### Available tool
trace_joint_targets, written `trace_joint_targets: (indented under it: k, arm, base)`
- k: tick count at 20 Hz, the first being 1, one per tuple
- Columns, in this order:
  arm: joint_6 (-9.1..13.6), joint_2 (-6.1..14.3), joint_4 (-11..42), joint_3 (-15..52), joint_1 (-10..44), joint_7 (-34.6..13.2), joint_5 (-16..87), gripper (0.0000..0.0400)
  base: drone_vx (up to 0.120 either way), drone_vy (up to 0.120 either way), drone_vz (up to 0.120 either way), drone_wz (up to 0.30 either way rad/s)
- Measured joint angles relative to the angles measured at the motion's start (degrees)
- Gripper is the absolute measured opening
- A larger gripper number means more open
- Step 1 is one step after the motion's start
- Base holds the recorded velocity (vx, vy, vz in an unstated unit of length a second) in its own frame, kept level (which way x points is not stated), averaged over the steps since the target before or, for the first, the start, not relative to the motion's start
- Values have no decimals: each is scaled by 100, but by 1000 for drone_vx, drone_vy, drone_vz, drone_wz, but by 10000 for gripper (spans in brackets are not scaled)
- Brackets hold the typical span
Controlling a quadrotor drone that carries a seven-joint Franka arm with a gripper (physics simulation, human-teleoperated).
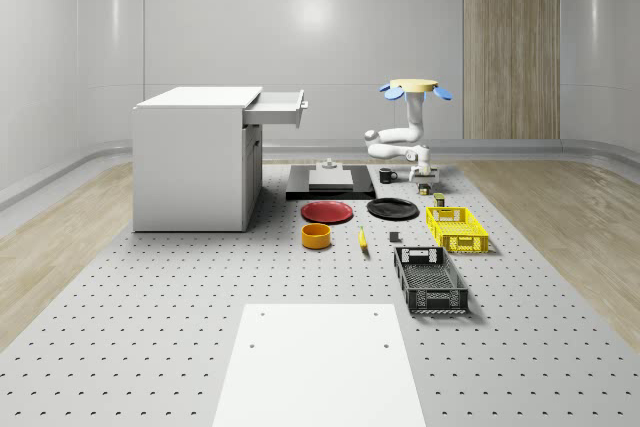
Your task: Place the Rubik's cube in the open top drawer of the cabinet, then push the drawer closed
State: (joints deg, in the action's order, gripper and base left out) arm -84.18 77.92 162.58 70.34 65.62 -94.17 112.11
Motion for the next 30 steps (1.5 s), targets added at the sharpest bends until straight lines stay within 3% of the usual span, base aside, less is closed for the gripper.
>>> trace_joint_targets:
  k: [4,9,30]
  arm:
    - [105,11,69,335,23,-54,-327,326]
    - [205,43,128,759,73,-126,-745,325]
    - [-49,411,140,1119,177,-232,-1191,325]
  base:
    - [0,0,0,0]
    - [0,0,120,0]
    - [0,-120,120,0]
